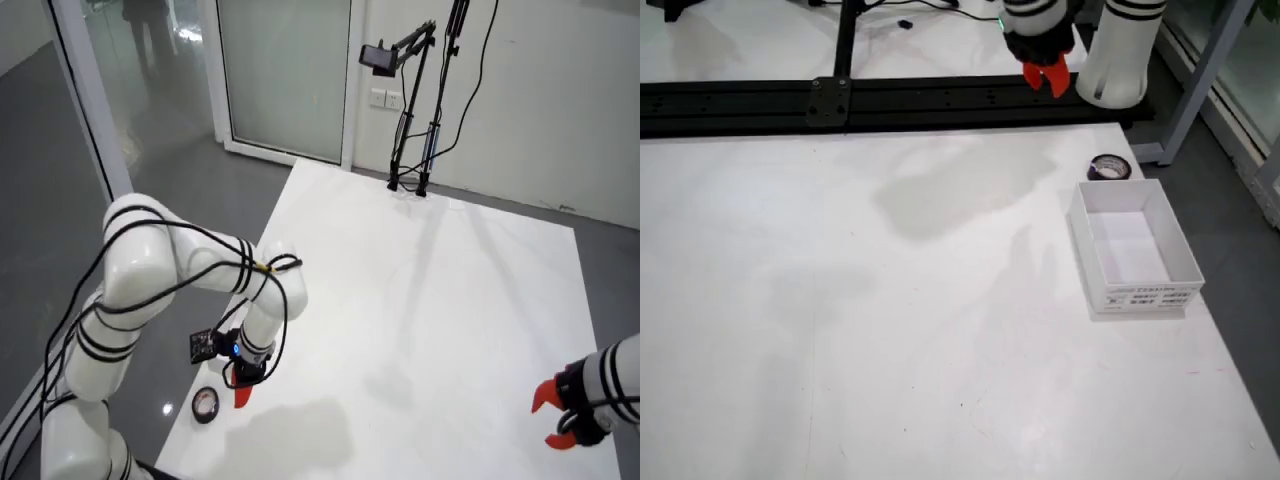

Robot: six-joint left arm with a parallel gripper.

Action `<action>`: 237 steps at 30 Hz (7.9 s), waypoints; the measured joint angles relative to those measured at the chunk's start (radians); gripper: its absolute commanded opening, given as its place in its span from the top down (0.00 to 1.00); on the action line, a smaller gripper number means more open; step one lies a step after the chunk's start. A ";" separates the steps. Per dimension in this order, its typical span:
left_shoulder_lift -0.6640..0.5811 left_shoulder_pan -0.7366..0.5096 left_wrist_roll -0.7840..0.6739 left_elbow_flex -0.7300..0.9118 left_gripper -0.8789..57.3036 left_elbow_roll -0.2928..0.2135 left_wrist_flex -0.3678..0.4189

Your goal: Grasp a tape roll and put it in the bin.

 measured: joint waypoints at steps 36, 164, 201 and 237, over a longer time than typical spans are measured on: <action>0.268 0.158 0.040 0.016 0.60 0.072 0.019; 0.186 0.012 -0.046 0.008 1.00 0.078 -0.082; 0.070 0.236 -0.070 -0.005 1.00 0.255 -0.227; 0.180 0.264 -0.113 -0.014 1.00 0.275 -0.376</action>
